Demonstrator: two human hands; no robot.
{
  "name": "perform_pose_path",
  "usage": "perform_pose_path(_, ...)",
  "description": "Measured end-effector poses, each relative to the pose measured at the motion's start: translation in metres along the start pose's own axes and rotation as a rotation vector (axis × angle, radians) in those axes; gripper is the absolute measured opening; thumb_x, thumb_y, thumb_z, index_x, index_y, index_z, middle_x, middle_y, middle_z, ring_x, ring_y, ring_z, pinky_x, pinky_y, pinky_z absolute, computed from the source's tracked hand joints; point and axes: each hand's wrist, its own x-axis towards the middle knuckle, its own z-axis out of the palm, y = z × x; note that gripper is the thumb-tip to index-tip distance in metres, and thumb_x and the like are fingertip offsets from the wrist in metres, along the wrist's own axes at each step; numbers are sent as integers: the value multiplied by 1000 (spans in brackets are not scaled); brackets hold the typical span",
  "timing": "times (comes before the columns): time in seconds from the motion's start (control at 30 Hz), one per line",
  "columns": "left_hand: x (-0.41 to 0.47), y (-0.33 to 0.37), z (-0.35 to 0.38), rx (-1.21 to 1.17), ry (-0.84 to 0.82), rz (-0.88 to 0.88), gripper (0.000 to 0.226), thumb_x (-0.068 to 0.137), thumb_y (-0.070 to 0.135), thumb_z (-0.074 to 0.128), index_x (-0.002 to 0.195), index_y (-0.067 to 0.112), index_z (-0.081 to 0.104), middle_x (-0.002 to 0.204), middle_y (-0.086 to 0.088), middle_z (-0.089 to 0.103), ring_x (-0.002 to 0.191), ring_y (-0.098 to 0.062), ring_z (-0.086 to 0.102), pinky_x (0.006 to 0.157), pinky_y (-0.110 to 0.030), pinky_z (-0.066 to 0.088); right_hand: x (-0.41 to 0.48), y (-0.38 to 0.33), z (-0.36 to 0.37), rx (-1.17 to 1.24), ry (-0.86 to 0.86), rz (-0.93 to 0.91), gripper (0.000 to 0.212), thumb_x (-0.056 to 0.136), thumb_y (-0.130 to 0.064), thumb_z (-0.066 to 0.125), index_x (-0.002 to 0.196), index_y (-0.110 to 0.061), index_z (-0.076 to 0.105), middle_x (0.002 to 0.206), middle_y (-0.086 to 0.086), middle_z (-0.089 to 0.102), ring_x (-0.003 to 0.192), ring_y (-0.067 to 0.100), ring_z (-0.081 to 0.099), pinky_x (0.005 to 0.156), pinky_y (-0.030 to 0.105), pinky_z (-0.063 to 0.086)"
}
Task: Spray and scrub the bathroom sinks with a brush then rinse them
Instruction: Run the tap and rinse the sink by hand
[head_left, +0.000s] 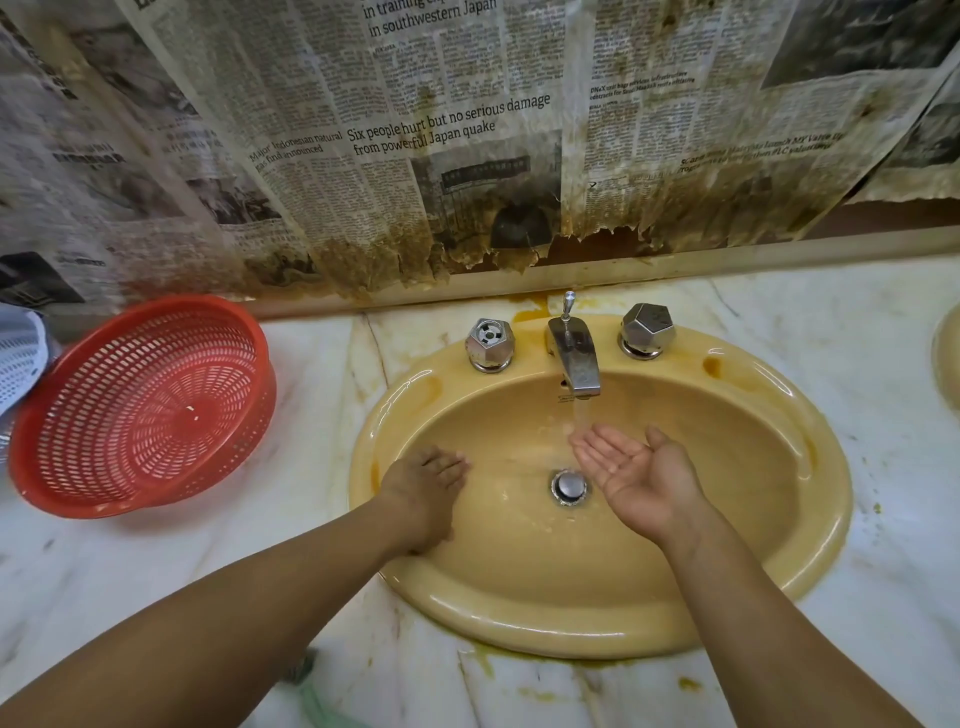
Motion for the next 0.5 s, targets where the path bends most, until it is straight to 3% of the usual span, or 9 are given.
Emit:
perform_pose_path(0.1,2,5,0,-30,8,28,71,110,49,26,165,14,-1,172,-1,-14,159,-19,-12,128,-47,-7,-1,-3,0,-12,16,-7,63,111,-42,31,135,13,50,127,32,60,126,45,56,110,47,45)
perform_pose_path(0.2,4,11,-5,-137,-83,282,58,111,28,24,165,17,8,173,2,-5,160,-17,-3,128,-48,-5,-2,0,1,-21,25,-9,61,111,-42,31,131,12,53,128,30,61,123,44,58,107,48,47)
perform_pose_path(0.27,10,19,-7,-160,-75,308,59,112,29,24,166,18,4,173,4,-8,160,-16,-3,127,-46,-4,-3,3,1,-27,26,-5,62,110,-42,32,127,12,55,126,31,62,120,46,60,106,48,48)
perform_pose_path(0.37,18,30,-10,-152,0,190,63,112,39,24,166,18,-1,172,4,-15,160,-16,-6,127,-49,-4,-3,6,-3,-39,22,14,63,110,-42,32,126,14,54,126,34,61,121,48,59,107,50,47)
perform_pose_path(0.5,7,35,-29,-309,-244,301,60,112,40,20,166,17,8,174,1,0,159,-22,13,127,-50,13,-2,0,-9,-38,43,6,63,110,-42,32,130,14,52,129,33,61,120,47,60,107,50,48)
